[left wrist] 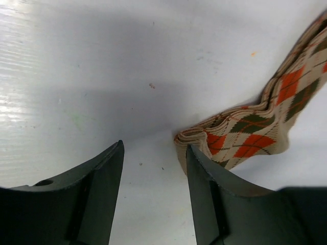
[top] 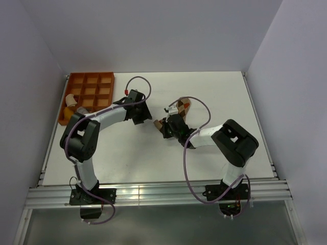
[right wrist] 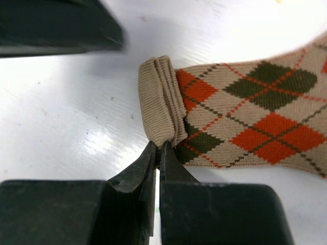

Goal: Roll the socks
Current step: Roll the sock at the center of the board.

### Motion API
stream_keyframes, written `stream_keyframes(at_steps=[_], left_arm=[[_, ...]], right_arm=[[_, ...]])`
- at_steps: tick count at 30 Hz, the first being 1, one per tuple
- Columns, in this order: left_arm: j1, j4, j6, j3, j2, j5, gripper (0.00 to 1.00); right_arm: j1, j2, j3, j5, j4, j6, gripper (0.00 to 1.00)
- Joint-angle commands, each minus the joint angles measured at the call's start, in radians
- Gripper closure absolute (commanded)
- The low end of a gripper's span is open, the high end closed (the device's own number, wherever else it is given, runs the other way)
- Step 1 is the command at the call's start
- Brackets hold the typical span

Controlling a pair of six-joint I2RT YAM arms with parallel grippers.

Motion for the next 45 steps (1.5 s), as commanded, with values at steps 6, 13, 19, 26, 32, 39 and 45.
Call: stream_keyframes(at_steps=[6,13,19,26,32,39,45], left_arm=[[0.018,0.222,-0.113,-0.121,-0.148,0.078,0.45],[0.003,0.406,-0.18,-0.26,-0.182,0.148,0.45],[-0.042,0.473,-0.177,-0.306,-0.174,0.134,0.45],[-0.071,0.503,-0.171,-0.31,-0.136,0.127,0.46],[-0.082,0.504,-0.17,-0.294,-0.082,0.121,0.48],[-0.086,0.504,-0.179,-0.31,-0.073,0.108,0.49],[-0.09,0.524,-0.189,-0.312,-0.062,0.118,0.49]], right_arm=[[-0.128,-0.042,-0.125,-0.234,0.127,0.291,1.0],[-0.22,0.035,-0.203,-0.438,0.342,0.569,1.0],[-0.269,0.113,-0.251,-0.527,0.506,0.758,1.0],[-0.301,0.149,-0.263,-0.582,0.56,0.87,1.0],[-0.306,0.135,-0.24,-0.584,0.475,0.871,1.0],[-0.324,0.187,-0.262,-0.616,0.537,0.98,1.0],[-0.332,0.21,-0.271,-0.633,0.565,1.029,1.0]])
